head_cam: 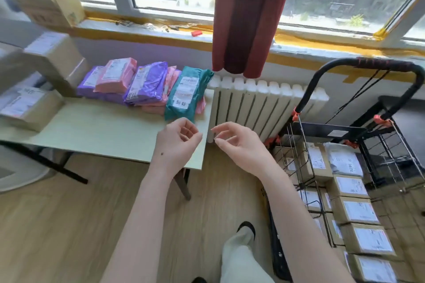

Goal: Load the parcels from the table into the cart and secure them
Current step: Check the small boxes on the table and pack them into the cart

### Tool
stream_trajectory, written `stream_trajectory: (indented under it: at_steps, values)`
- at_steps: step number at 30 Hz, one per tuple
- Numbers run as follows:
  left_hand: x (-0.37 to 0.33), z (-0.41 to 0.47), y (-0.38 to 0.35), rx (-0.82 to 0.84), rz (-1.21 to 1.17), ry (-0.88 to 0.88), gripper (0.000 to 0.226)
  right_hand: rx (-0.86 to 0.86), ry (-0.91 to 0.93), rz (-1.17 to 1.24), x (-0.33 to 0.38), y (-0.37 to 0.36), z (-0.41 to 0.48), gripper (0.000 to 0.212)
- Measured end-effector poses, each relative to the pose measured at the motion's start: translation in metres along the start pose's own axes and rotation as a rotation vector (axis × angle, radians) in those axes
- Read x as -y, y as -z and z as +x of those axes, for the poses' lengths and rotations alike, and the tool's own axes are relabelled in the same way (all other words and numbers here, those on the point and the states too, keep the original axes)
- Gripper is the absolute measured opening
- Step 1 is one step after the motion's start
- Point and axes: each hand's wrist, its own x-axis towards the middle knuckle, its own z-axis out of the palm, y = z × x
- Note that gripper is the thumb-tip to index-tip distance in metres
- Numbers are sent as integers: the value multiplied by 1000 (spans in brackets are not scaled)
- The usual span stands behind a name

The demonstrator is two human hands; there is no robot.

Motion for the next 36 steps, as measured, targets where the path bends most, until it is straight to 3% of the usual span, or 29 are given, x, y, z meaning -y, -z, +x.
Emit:
stream_trajectory:
  at_steps: [18, 27, 36]
  values:
    - [118, -49, 178, -456, -81, 183, 11, 350, 313, -34, 132, -183, 47, 16]
    - [173, -20, 299, -525, 42, 193, 12, 429, 428, 9, 220, -294, 109, 16]
    - [228, 11, 380, -583, 3, 242, 12, 459, 433, -12, 279, -369, 159, 15]
